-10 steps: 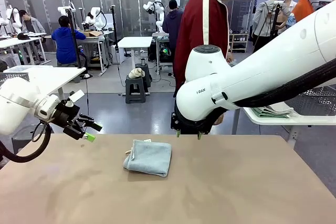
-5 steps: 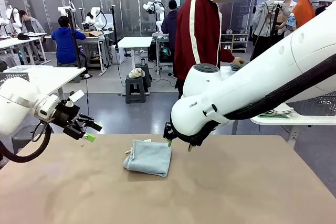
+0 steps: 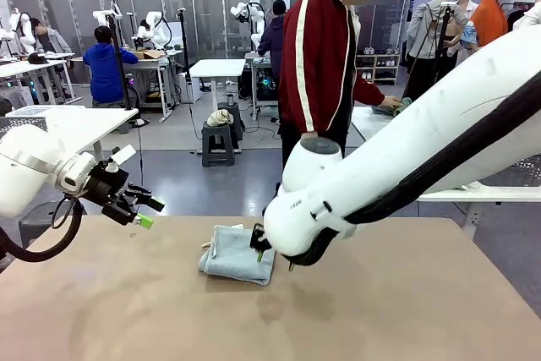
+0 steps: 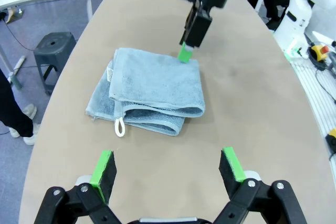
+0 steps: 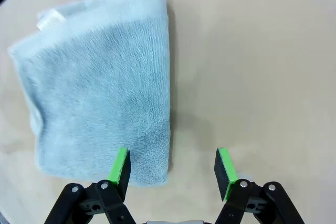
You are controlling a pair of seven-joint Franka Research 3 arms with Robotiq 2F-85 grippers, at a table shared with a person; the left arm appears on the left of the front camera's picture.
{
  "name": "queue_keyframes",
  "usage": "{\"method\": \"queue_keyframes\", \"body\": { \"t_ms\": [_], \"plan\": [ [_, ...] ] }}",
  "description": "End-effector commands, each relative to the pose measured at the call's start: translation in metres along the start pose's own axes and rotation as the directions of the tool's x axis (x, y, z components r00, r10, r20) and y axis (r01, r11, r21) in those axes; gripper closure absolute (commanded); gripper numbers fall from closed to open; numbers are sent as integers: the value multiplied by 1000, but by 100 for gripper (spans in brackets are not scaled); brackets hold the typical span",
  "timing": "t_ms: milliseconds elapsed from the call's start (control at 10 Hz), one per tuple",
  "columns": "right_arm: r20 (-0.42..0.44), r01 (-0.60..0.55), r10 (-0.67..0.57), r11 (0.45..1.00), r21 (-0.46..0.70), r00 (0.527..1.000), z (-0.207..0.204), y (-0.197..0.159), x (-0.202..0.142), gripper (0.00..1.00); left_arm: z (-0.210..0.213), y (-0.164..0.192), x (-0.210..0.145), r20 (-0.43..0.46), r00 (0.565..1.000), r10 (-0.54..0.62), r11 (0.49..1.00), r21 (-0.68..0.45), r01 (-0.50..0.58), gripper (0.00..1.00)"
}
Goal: Fold the towels and place them in the basket.
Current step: Place the folded Towel with hook on the right side of the table.
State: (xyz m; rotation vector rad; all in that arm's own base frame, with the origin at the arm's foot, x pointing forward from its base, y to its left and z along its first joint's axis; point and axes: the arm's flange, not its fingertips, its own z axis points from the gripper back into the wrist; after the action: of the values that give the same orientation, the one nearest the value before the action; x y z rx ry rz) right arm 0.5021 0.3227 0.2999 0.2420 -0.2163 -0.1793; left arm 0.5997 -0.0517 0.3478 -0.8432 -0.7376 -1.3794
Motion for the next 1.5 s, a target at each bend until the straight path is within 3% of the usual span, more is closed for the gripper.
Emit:
{"method": "queue_keyframes", "body": {
  "t_ms": [0,1400],
  "plan": [
    [31,39,-39,999,1,999,-6,11,-3,19,0,0,0,-1,1000,-2,1000,-4,2,0],
    [146,50,-53,998,26,988,-20,32,21,19,0,0,0,-1,1000,-2,1000,-4,2,0]
  ]
}}
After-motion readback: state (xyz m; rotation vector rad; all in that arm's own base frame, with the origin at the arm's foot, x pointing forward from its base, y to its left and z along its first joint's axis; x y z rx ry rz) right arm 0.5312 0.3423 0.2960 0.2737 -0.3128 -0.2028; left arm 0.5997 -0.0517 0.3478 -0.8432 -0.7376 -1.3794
